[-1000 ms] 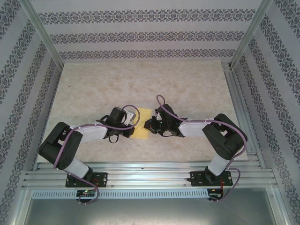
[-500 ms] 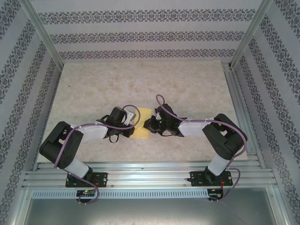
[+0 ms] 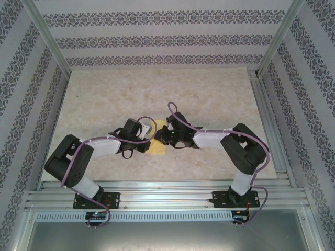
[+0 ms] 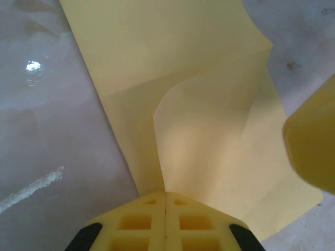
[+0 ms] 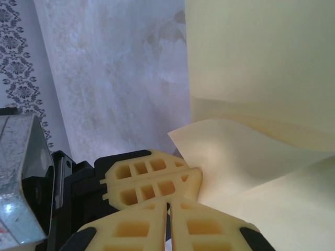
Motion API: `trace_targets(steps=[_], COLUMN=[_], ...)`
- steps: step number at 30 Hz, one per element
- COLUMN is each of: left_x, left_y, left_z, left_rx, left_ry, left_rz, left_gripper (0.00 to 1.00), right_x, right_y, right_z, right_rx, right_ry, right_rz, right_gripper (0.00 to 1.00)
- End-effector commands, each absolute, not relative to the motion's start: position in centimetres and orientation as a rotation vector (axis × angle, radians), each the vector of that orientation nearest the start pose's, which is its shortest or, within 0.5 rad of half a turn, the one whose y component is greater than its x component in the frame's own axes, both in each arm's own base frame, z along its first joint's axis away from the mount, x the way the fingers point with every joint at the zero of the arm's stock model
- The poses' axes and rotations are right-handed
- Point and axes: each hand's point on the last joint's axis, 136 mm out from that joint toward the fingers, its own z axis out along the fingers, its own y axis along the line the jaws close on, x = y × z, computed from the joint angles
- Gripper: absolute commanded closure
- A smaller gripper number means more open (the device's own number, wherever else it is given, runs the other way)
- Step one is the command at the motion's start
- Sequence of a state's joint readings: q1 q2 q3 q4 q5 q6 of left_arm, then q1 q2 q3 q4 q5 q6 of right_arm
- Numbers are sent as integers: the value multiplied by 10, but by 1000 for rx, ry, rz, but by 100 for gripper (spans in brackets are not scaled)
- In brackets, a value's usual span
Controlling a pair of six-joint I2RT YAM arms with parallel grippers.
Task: Fold a paper plane with a square sheet of paper (fold left side to right side)
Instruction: First fold in half a square sheet of paper at the center of the table.
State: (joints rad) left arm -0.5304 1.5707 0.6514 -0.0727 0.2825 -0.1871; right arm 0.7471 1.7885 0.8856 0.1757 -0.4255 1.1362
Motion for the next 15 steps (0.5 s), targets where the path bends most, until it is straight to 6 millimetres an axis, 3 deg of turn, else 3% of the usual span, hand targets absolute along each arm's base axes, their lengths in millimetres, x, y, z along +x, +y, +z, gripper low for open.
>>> trace_targets(steps=[1,15], left_x=[277,277], left_y=[-213,-214], left_z=[13,11], left_rx=[576,585], left_ry=[2598,2608], left_rz=[-598,-596], left_gripper=[100,100], right_x=[283,286], right_y=[361,362], right_z=[55,36], right_rx=[292,294], right_ry=[2689,2740], right_rz=[1262,1156], right_gripper=[90,90])
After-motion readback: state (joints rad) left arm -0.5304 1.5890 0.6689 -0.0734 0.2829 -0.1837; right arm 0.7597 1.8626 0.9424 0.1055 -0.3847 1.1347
